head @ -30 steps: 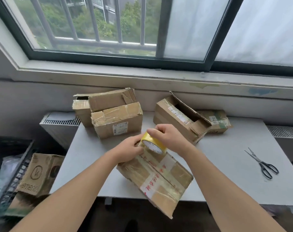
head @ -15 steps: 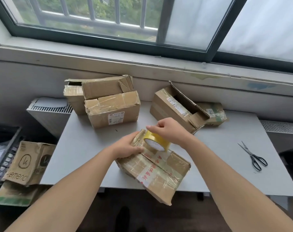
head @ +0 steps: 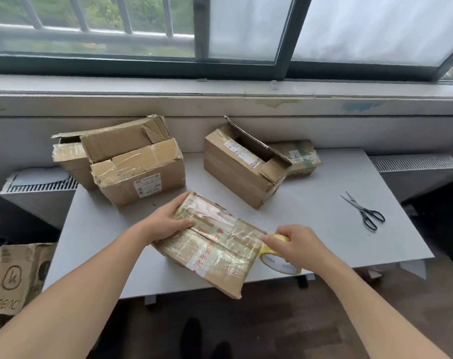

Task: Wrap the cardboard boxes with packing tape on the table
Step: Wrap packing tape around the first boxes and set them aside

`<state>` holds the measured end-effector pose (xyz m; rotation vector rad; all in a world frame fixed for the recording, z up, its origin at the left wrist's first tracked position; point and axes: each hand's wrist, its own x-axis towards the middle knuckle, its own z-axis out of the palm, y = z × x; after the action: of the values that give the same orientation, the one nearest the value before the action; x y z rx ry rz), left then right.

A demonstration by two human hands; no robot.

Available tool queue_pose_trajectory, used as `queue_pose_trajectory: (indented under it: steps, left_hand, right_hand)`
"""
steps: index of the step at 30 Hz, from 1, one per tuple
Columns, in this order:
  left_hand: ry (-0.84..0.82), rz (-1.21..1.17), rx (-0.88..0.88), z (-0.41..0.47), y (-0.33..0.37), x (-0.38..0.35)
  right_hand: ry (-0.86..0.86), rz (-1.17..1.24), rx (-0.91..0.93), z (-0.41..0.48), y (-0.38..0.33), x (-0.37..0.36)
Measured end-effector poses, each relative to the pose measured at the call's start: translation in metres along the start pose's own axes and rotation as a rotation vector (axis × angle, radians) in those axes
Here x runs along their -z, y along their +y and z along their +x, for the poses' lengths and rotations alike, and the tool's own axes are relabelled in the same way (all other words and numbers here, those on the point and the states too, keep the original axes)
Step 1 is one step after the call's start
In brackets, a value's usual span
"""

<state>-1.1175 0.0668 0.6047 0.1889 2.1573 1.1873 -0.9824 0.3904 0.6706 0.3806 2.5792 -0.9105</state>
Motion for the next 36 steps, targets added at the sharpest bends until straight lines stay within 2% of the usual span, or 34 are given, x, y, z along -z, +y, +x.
queue_pose_trajectory:
  steps: [8,13,19,21,24,25,28,30,33,36]
  left_hand:
    - [-0.004,-0.035,0.004,0.001,-0.001,-0.001]
    - [-0.003,-0.024,-0.011,0.002,-0.005,-0.001]
    - [0.022,0.172,-0.066,0.005,0.003,0.001]
    - [0.155,0.284,-0.162,0.003,0.002,-0.003]
    - [0.360,0.717,-0.517,0.003,-0.008,-0.016]
    - [0.335,0.846,-0.528,0.002,-0.008,-0.020]
    - [0.143,1.039,-0.286,-0.002,0.000,-0.027]
    - [0.124,1.129,-0.231,-0.007,0.009,-0.032]
    - [0.051,1.159,-0.262,-0.024,0.026,-0.064]
    - [-0.036,1.076,-0.328,-0.039,0.040,-0.118]
  right_hand:
    - [-0.006,-0.136,0.012,0.007,0.008,-0.016]
    - [-0.028,-0.050,-0.042,0.011,0.018,-0.028]
    - [-0.045,-0.009,-0.067,0.015,0.014,-0.020]
    - [-0.041,-0.008,-0.063,0.015,0.010,-0.017]
    - [-0.042,-0.009,-0.055,0.015,0.004,-0.018]
    - [-0.050,-0.012,-0.058,0.016,0.003,-0.019]
    - [-0.067,0.020,-0.083,0.017,0.003,-0.022]
    - [-0.069,0.026,-0.097,0.019,0.003,-0.022]
    - [-0.081,0.046,-0.102,0.020,0.002,-0.023]
    - [-0.065,0.057,-0.114,0.019,0.003,-0.026]
